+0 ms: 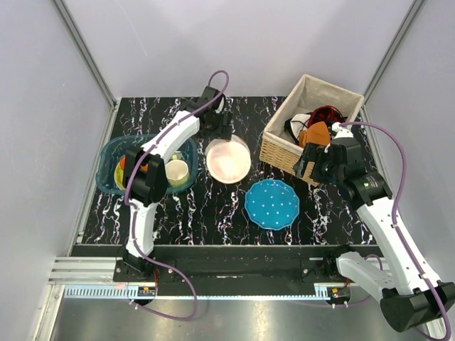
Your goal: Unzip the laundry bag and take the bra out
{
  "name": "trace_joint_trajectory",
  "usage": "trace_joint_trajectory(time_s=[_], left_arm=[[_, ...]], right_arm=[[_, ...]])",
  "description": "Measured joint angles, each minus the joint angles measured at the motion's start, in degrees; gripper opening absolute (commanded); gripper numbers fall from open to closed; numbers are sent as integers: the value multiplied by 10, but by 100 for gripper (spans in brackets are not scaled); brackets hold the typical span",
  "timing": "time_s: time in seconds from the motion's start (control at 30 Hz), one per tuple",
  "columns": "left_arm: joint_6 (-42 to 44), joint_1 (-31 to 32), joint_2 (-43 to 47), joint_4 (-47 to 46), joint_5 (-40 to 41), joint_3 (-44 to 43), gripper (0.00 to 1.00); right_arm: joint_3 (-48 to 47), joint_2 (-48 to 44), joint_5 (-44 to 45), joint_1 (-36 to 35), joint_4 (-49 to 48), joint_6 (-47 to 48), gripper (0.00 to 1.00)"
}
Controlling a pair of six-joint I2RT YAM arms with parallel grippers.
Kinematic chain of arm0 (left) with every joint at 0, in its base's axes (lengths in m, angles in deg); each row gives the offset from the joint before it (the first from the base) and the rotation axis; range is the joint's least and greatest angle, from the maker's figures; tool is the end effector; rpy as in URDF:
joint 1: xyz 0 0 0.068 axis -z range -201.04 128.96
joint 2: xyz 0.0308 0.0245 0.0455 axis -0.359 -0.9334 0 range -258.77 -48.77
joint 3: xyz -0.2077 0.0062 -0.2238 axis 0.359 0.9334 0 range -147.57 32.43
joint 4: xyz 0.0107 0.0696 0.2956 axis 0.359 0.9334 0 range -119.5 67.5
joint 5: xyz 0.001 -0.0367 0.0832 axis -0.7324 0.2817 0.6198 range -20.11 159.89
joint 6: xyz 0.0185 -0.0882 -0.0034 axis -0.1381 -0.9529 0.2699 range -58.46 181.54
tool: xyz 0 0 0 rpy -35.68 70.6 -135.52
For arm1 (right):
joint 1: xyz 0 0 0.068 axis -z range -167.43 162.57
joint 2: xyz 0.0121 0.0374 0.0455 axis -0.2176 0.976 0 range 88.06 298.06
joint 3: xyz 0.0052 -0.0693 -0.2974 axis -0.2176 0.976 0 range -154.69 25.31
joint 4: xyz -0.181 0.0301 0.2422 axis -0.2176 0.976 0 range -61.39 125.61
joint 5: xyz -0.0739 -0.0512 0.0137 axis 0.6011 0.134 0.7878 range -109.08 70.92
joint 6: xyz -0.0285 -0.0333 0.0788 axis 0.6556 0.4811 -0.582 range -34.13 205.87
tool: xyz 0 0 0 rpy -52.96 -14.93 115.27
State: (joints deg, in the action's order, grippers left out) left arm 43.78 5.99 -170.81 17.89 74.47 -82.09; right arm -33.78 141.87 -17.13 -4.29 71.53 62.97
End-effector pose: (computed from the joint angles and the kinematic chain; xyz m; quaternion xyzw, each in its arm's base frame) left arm 0.5033 -0.2495 0.2610 0.0650 0.9506 -0.0794 0.2930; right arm 0.2397 0.0698 0.3457 0.0547 0.8956 0.1356 0.4201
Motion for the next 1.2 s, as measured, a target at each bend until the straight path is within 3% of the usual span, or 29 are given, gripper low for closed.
trace_joint_trajectory(time_s=[0.17, 0.3, 0.43, 0.47, 0.57, 0.63, 0.73, 0.9, 1.07, 1.2], left_arm=[[19, 4, 20, -25, -129, 99, 59], [23, 15, 69, -24, -196, 160, 57], [23, 17, 130, -30, -245, 192, 79], [25, 17, 141, -32, -250, 197, 90], [21, 17, 177, -33, -256, 222, 98], [18, 24, 200, -31, -228, 234, 99], [8, 49, 242, -14, -119, 246, 99], [-72, 160, 294, 8, 75, 246, 99], [-212, 263, 272, 23, 208, 250, 99], [-296, 289, 205, 44, 277, 238, 99]], right_arm=[[3, -4, 0, 0, -2, -5, 100], [3, -4, -3, 0, -2, -10, 100], [3, -5, -19, 0, -2, -16, 100], [3, -5, -22, 0, -2, -19, 100], [4, -6, -31, 0, -2, -25, 100], [6, -8, -34, 0, -2, -26, 100], [10, -10, -40, 0, -2, -29, 100], [17, -4, -48, 0, -2, -29, 100], [17, 27, -67, 0, -5, -30, 100], [15, 31, -80, 0, -5, -30, 100]])
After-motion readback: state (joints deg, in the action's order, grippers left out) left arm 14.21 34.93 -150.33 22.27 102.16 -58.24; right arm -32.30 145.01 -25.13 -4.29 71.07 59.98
